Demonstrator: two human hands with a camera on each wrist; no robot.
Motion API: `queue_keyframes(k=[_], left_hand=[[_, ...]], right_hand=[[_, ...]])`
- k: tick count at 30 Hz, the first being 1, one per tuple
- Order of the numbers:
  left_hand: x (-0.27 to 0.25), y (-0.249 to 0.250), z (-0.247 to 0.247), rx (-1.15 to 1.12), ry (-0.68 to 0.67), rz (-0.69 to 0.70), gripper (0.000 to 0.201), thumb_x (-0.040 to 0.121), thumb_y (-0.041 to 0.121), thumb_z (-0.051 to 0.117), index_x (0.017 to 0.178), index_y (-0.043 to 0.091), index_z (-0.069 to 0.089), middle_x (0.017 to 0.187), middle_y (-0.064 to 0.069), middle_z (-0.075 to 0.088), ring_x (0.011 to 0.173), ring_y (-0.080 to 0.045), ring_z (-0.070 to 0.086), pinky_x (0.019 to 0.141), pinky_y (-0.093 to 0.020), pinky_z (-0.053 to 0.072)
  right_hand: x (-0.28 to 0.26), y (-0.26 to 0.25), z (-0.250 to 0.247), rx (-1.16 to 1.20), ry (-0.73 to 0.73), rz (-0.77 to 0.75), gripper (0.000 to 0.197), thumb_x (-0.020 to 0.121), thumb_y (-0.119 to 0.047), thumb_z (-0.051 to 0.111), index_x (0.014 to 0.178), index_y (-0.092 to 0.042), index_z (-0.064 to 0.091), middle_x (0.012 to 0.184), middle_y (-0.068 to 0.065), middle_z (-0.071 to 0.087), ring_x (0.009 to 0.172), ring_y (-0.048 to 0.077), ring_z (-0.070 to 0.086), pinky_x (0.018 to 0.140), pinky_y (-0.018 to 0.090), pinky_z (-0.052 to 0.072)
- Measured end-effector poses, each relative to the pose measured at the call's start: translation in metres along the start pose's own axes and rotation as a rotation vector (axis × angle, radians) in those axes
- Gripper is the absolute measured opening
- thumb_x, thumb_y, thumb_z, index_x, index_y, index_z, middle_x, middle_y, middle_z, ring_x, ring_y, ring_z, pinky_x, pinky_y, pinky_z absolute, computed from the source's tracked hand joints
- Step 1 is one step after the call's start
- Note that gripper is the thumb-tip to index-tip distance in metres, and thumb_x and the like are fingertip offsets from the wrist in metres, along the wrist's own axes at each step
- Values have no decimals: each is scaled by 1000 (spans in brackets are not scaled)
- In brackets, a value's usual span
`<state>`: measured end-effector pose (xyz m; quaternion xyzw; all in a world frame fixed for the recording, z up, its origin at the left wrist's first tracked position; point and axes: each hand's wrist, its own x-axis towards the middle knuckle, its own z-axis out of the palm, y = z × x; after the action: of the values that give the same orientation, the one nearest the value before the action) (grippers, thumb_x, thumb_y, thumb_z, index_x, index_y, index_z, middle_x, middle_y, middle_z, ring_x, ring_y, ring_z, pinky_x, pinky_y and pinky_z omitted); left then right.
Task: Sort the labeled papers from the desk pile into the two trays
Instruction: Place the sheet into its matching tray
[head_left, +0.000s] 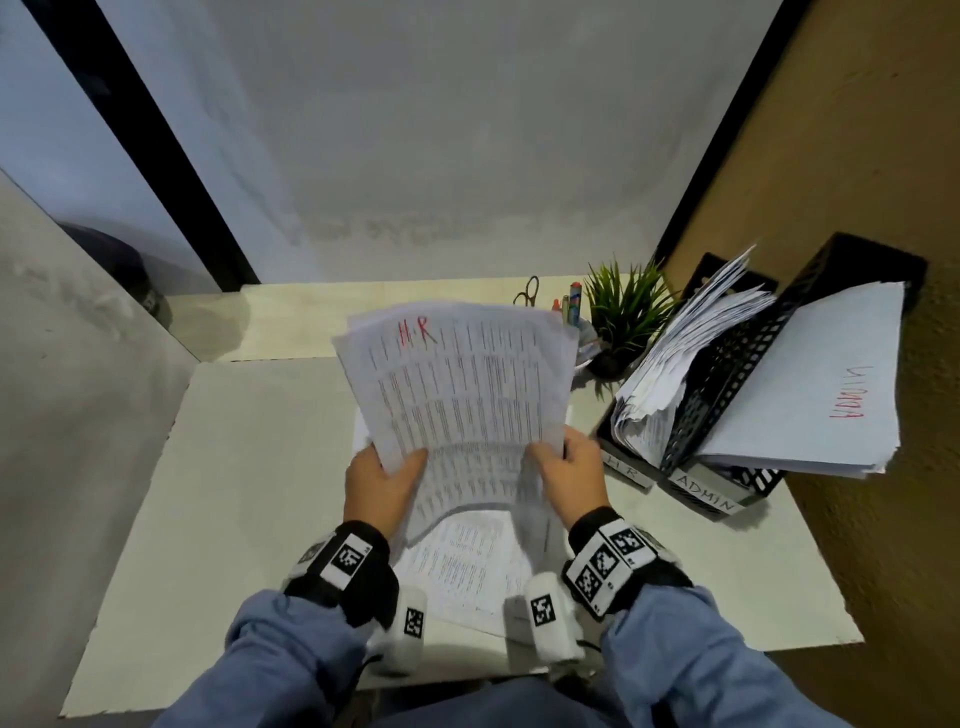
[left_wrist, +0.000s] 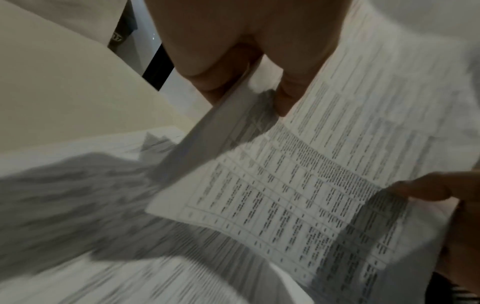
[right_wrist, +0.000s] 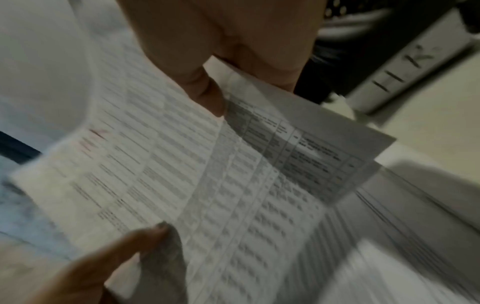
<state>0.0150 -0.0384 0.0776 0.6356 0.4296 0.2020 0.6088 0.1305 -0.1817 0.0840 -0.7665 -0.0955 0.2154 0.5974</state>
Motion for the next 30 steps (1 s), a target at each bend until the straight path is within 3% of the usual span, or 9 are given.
queue_keyframes(k=[5,9,11,12,14,15,21,24,30], left_hand=[[7,76,5,-71,21,273,19,87,5,62,82,23,65,77,11,66,62,5,63,57,-11,50],[16,127,24,167,-38,468,19,82,15,62,65,11,54,64,-17,56,57,-14,51,52,-28,44],[16,150,41,265,-96,568,21,81,13,61,62,15,50,60,-12,54,54,-9,46,50,-23,38],[15,163,50,321,-123,618,25,81,12,60,60,19,48,56,-4,51,51,-4,43,49,-19,35],[13,184,69,429,-187,705,30,79,13,58,57,24,42,52,6,44,48,-4,42,47,-15,29],[14,192,79,489,-231,744,29,78,15,57,57,24,40,52,6,42,49,-5,42,47,-18,28],[19,224,146,856,-342,868,8,81,13,51,73,14,49,65,-2,49,68,-26,50,59,-29,33],[18,231,172,966,-384,908,9,83,11,49,86,7,56,82,-10,61,78,-31,60,65,-34,49],[8,243,215,1189,-418,1061,17,86,10,51,100,6,59,97,-17,63,89,-37,60,64,-34,35]], right_hand=[[26,-63,-48,-358,421,-424,44,87,-29,63,127,-16,51,114,2,55,105,14,48,85,18,42],[75,-71,-88,-393,525,54,97,78,-48,68,150,-11,13,153,14,23,140,32,21,115,44,23],[95,-63,-101,-228,483,288,93,76,-34,72,147,-4,19,141,19,40,125,35,44,104,34,41],[100,-61,-106,-143,448,362,76,77,-23,69,138,2,33,121,21,56,102,33,58,83,24,53],[105,-54,-114,-96,355,432,31,76,-7,60,102,9,55,63,17,62,53,26,55,37,16,43],[107,-49,-119,-114,334,447,20,74,-4,58,91,7,56,46,14,55,45,25,49,33,17,37],[130,-19,-150,-240,408,265,36,61,-17,45,90,-1,59,85,15,61,85,36,63,75,43,55],[110,-48,-159,-337,363,238,30,70,-14,46,94,-1,59,84,17,59,78,33,60,69,36,47],[101,-76,-182,-538,325,201,27,83,-10,50,106,2,60,106,22,62,101,37,58,82,34,42]])
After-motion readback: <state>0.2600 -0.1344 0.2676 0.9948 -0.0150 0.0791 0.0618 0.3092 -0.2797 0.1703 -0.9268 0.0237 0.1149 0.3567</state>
